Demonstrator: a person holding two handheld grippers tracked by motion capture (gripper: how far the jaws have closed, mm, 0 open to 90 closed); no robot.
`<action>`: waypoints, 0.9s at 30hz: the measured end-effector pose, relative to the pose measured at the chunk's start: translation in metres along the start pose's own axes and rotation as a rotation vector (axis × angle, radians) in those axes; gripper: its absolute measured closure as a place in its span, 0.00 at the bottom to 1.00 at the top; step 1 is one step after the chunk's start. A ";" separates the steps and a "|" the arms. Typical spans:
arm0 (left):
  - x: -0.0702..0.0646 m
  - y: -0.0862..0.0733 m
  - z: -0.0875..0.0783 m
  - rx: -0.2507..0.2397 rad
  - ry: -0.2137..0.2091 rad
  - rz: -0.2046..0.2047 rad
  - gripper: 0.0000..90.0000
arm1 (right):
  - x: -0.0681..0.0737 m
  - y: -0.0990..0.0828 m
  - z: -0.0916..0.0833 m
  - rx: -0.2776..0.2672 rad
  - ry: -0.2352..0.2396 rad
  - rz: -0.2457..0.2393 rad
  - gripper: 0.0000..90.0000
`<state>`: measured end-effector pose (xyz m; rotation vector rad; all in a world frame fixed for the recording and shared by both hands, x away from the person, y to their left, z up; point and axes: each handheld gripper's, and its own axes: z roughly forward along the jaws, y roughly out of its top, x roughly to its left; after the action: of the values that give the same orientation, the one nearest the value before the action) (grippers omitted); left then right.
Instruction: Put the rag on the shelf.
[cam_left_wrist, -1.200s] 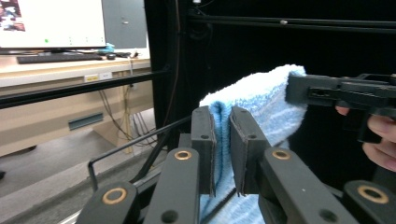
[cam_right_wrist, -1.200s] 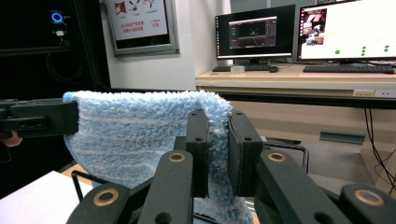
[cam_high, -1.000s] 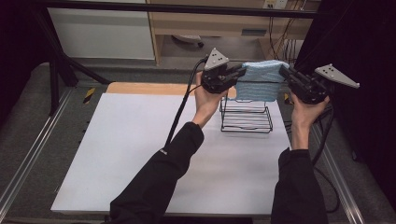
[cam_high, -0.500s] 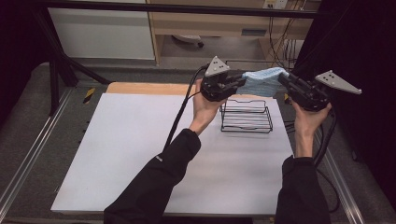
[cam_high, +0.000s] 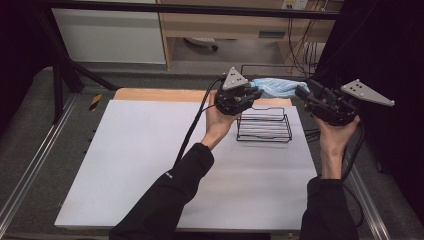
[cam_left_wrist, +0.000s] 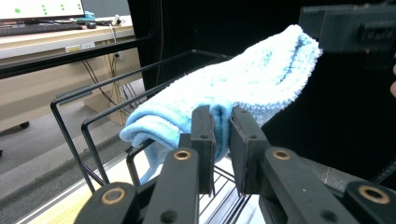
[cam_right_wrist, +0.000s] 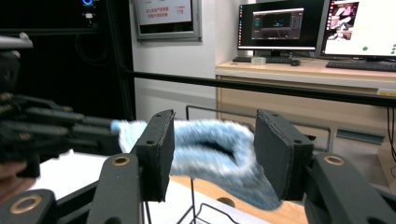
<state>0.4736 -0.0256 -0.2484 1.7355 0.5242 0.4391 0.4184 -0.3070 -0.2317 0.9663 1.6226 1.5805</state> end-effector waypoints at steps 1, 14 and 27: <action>-0.001 0.000 0.000 0.002 0.002 0.003 0.89 | 0.002 0.003 0.001 0.000 0.002 0.000 0.55; -0.002 -0.002 -0.004 0.021 -0.018 0.014 0.87 | 0.006 0.013 0.024 0.170 0.003 0.031 0.98; -0.007 0.022 -0.015 0.021 -0.049 -0.066 0.81 | -0.001 -0.016 0.020 0.213 -0.005 0.037 0.98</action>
<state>0.4622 -0.0212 -0.2237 1.7398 0.5512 0.3450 0.4357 -0.2979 -0.2489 1.1146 1.8054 1.4485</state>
